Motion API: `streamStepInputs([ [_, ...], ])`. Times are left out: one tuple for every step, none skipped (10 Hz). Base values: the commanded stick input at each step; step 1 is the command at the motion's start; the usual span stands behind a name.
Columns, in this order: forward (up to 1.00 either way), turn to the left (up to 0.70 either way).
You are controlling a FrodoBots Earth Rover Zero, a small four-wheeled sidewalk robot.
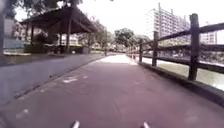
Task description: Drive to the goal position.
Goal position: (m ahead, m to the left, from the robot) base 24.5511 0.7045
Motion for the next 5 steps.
streamStepInputs([
  [0.70, 0.00],
  [0.70, 0.00],
  [0.70, 0.00],
  [0.70, 0.00],
  [0.70, 0.00],
])
